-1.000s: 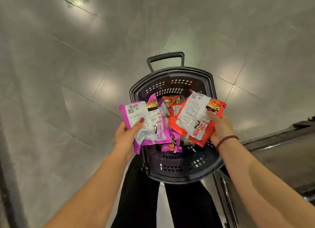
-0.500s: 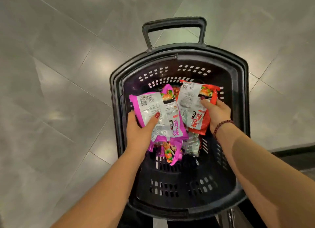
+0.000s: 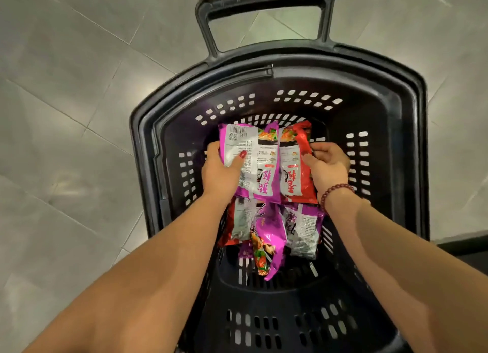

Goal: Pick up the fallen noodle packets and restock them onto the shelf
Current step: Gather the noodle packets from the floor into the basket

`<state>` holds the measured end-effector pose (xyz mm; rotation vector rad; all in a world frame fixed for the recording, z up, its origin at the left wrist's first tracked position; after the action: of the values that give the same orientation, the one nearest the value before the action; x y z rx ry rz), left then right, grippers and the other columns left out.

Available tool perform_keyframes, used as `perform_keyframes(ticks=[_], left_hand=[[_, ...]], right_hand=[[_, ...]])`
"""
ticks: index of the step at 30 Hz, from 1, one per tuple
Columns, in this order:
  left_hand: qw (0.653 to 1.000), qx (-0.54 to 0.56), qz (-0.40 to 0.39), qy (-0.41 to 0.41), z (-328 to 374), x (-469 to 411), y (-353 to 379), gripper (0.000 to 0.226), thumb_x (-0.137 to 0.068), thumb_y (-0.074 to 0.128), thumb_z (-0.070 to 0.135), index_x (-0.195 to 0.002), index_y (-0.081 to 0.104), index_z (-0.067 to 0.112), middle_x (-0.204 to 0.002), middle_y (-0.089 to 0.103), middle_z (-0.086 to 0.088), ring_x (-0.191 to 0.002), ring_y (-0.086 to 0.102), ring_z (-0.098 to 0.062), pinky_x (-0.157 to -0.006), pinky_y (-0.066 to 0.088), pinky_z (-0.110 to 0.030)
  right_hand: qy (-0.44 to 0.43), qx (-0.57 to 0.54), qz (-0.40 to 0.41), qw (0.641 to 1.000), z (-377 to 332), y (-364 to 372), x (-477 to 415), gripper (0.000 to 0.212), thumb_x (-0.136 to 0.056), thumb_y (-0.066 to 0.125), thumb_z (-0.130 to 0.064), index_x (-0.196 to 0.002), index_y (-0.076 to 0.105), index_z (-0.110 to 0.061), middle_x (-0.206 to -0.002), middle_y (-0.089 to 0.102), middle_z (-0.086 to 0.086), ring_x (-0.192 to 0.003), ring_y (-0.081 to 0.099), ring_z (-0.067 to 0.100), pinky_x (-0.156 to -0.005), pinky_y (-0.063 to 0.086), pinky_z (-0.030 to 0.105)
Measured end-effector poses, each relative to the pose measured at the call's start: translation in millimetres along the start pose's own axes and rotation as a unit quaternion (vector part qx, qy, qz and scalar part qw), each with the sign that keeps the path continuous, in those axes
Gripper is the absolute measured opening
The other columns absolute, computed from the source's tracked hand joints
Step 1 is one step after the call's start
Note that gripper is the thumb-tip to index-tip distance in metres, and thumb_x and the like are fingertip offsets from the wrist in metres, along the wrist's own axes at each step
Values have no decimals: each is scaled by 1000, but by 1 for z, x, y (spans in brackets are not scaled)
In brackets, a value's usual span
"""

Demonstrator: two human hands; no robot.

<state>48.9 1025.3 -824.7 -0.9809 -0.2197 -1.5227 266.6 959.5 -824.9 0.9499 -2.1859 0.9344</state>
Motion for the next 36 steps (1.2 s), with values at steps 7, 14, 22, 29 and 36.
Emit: perform_keyframes(ticks=[7, 14, 22, 29, 36], left_hand=[[925, -272, 0, 267, 1, 11, 15, 78, -93, 62, 21, -155, 15, 19, -163, 7, -3, -150, 6, -20, -120, 7, -24], [780, -532, -193, 265, 0, 19, 30, 60, -100, 46, 28, -154, 21, 22, -163, 9, -4, -150, 2, -26, -122, 7, -41], [735, -540, -161, 377, 88, 96, 4, 58, -91, 55, 20, -146, 39, 15, -155, 30, -15, -145, 22, -32, -119, 17, -42], [696, -522, -135, 475, 166, 212, -62, 48, -76, 73, 14, -122, 62, 7, -128, 58, -19, -122, 52, -38, -100, 43, -48], [637, -503, -180, 555, 210, 310, -121, 46, -80, 69, 22, -123, 61, 10, -118, 62, -14, -110, 57, -35, -89, 50, -47]], right_hand=[[-189, 290, 4, 938, 9, 3, -10, 69, -87, 61, -9, -147, 30, -23, -152, 33, 2, -138, 33, 20, -115, 29, 36], [-244, 516, -114, 813, 19, -2, 6, 68, -91, 58, -25, -150, 25, -22, -161, 13, -2, -146, 13, 24, -117, 22, 43], [-329, 518, -69, 786, -40, -42, 85, 63, -87, 61, -26, -143, 36, -16, -149, 36, 5, -137, 32, 26, -113, 28, 40], [-360, 442, -1, 821, -96, -112, 225, 49, -76, 72, -11, -122, 57, -5, -126, 57, 16, -117, 52, 35, -99, 42, 46], [-349, 383, 141, 844, -111, -165, 369, 47, -74, 65, -26, -118, 61, -8, -119, 61, 11, -108, 56, 30, -95, 44, 42]])
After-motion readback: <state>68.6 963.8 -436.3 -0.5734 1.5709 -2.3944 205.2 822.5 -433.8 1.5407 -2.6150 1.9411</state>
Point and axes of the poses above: each hand's wrist, its own x-axis away from the middle knuckle, its own y-axis out of the palm, z = x × y, the point moved 5 cm from there along -x, towards the middle knuckle
